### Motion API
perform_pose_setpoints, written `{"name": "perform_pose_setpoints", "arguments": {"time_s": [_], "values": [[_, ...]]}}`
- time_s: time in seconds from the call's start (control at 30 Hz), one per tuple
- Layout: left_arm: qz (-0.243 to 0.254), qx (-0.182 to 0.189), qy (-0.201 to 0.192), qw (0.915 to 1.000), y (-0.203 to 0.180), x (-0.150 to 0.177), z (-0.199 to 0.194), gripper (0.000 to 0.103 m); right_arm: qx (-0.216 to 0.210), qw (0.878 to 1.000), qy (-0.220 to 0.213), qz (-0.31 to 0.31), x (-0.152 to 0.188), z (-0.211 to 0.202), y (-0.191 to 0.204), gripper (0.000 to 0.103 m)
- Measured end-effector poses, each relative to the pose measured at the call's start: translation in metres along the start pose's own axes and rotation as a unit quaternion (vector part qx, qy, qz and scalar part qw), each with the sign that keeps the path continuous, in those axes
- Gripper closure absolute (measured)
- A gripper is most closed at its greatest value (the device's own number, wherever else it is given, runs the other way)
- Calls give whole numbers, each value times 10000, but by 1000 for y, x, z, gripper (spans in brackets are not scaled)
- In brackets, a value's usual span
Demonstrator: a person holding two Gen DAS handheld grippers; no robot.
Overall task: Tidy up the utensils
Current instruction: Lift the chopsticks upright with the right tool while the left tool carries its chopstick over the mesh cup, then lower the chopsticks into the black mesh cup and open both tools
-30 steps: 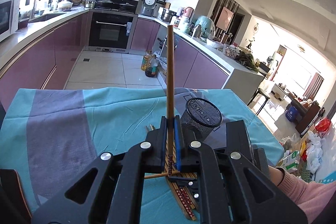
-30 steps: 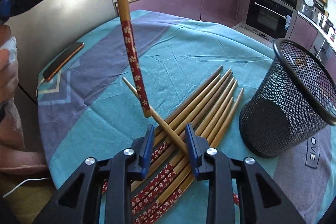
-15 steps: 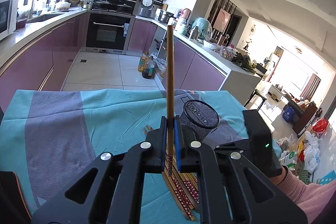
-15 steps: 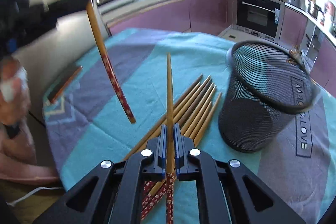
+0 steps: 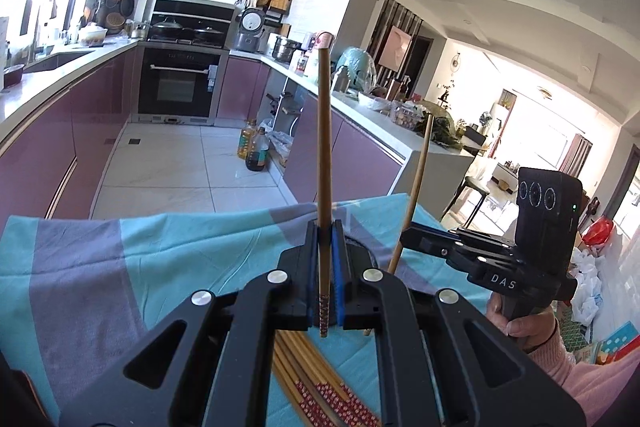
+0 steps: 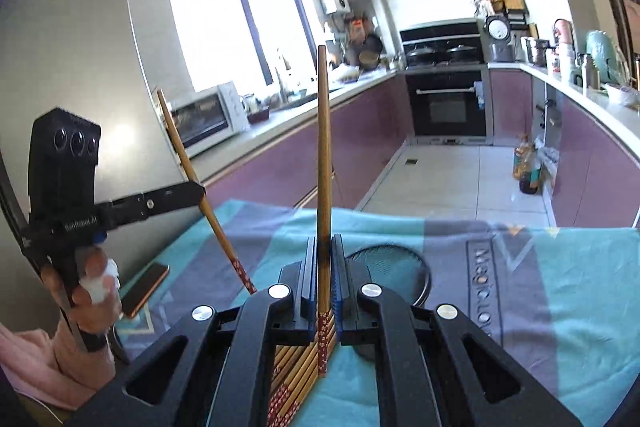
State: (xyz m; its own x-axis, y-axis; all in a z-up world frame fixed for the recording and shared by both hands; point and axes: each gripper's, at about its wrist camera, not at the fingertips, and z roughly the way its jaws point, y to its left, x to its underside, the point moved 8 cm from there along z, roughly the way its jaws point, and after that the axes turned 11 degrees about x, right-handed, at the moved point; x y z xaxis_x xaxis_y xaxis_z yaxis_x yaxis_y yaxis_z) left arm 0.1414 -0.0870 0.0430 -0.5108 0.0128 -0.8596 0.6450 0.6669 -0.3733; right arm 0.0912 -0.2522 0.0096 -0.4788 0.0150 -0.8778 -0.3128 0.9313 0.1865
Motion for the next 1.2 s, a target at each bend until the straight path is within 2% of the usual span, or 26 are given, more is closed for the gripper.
{"name": "perform_pose_setpoints", "arguments": {"time_s": [0.2, 0.33, 0.43, 0.7, 0.83, 1.0, 1.2], "values": [[258, -12, -228, 9994, -14, -34, 18, 96, 159, 9990, -416, 48, -31, -7, -14, 98], [372, -102, -239, 9990, -18, -48, 41, 96, 307, 9985, -461, 57, -34, 3, -21, 98], [386, -132, -58, 9992, -18, -41, 64, 96, 380, 9989, -274, 17, -28, 18, -23, 98], [311, -118, 777, 9964, -5, 9, 121, 96, 481, 9966, 638, -181, 15, 65, -25, 98], [239, -104, 1012, 9945, 7, 21, 139, 95, 502, 9932, 1037, -196, 31, 83, -28, 97], [157, -130, 1084, 9939, 18, 22, 152, 95, 560, 9918, 1139, -117, 34, 91, -31, 97], [103, -208, 976, 9950, 25, 23, 148, 86, 563, 9930, 1041, 25, 30, 90, -29, 95]]}}
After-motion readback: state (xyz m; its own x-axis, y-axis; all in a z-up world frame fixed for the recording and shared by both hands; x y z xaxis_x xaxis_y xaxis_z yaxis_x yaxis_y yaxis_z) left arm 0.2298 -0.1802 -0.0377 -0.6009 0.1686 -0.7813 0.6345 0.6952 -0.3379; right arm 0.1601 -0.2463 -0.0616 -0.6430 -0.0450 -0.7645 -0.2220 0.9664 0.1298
